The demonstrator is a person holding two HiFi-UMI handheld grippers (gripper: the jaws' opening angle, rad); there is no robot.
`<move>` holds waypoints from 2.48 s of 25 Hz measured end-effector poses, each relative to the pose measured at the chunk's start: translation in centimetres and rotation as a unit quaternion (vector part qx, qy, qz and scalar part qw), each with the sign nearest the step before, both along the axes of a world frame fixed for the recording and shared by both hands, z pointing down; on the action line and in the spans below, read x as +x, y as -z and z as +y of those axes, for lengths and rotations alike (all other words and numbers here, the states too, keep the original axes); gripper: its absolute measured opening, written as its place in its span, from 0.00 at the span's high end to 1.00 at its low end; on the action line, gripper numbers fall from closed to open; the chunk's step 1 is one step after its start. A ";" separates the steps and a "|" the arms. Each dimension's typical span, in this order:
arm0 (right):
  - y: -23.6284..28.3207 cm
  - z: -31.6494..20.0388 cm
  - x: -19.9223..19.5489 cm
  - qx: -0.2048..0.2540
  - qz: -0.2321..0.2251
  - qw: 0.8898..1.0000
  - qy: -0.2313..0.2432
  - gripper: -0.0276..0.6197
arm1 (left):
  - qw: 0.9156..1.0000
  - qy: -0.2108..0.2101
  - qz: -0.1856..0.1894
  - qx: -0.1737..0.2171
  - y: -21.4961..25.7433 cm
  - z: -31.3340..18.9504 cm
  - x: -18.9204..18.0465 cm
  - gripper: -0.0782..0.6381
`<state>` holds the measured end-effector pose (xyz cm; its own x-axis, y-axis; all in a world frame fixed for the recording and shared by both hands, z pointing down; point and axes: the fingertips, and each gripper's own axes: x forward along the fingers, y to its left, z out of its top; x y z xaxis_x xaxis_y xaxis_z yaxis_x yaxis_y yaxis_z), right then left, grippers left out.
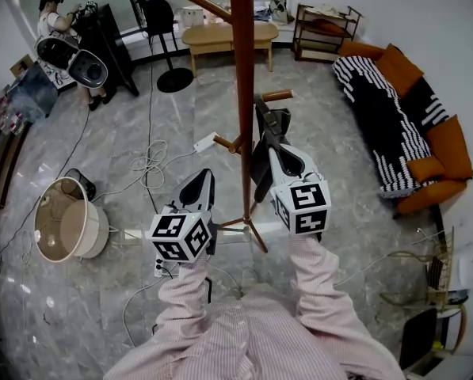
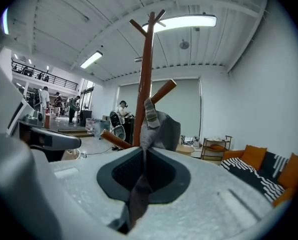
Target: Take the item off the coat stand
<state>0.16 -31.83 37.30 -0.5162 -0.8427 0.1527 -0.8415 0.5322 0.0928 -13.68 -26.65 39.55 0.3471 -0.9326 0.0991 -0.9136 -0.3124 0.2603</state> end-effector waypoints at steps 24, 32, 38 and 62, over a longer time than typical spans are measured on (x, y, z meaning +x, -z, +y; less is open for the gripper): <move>5.7 0.8 3.6 0.076 -0.004 0.996 -0.047 0.93 | 0.998 -0.048 0.001 0.037 2.9 -0.5 2.2 0.89; 6.3 0.9 5.9 0.084 -0.012 0.994 -0.068 0.93 | 0.998 -0.056 0.003 0.040 2.8 -0.3 3.5 0.89; 5.6 1.1 7.7 0.074 -0.024 0.993 -0.086 0.93 | 0.997 -0.065 0.002 0.038 2.7 -0.2 4.5 0.89; -2.9 4.9 8.3 -0.013 -0.125 0.991 -0.041 0.93 | 0.997 -0.069 -0.016 -0.007 -2.3 1.8 4.3 0.89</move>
